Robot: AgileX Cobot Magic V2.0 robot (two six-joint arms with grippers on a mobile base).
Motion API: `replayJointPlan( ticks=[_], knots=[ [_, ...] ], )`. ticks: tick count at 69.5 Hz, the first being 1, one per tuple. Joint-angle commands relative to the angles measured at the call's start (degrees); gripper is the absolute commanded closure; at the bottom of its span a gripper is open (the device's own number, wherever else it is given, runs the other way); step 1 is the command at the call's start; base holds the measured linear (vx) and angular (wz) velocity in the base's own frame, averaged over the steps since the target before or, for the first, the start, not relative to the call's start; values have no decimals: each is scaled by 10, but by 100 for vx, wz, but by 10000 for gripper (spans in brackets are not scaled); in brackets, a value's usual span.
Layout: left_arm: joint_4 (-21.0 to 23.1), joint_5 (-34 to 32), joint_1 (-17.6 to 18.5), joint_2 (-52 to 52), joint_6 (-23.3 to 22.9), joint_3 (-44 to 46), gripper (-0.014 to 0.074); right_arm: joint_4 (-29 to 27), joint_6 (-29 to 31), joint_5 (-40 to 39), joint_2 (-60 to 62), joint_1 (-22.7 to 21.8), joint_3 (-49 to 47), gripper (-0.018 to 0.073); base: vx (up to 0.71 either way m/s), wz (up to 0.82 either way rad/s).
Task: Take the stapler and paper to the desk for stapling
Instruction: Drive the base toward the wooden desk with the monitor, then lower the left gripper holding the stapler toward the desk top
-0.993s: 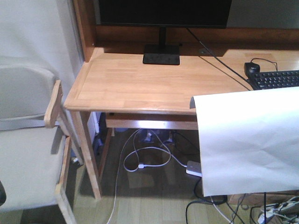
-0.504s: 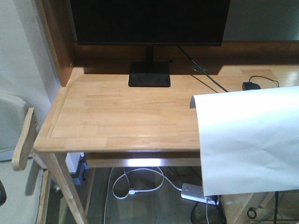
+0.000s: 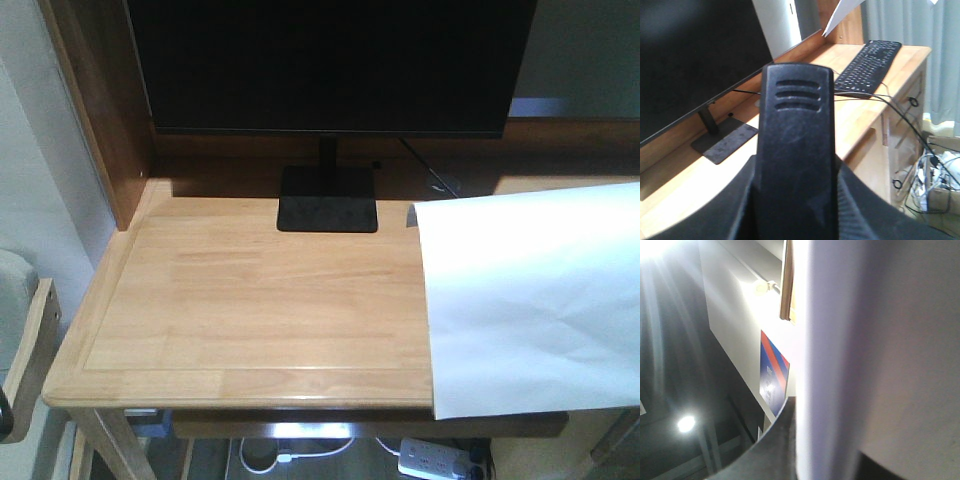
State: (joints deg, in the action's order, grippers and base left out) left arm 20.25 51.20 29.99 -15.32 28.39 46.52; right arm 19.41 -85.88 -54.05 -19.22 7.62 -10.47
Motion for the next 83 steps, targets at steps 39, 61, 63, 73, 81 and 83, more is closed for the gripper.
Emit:
replayJointPlan(
  ticks=[39, 61, 63, 73, 81, 83],
  knots=[
    [18, -61, 2, -9, 1, 14, 603, -5, 5, -25, -5, -3, -15, 565, 12, 3],
    [18, -61, 2, -9, 1, 14, 603, -5, 5, -25, -5, -3, -15, 565, 5, 2],
    [18, -61, 2, -9, 1, 14, 603, -5, 5, -25, -5, -3, -15, 565, 3, 1],
    [18, -61, 2, -9, 1, 14, 603, -5, 5, -25, -5, -3, -15, 565, 1, 0],
    [18, -61, 2, -9, 1, 14, 603, -5, 5, -25, -5, -3, -15, 565, 0, 0],
    [18, -61, 2, -9, 1, 14, 603, -5, 5, -25, -5, -3, -15, 565, 0, 0]
  ],
)
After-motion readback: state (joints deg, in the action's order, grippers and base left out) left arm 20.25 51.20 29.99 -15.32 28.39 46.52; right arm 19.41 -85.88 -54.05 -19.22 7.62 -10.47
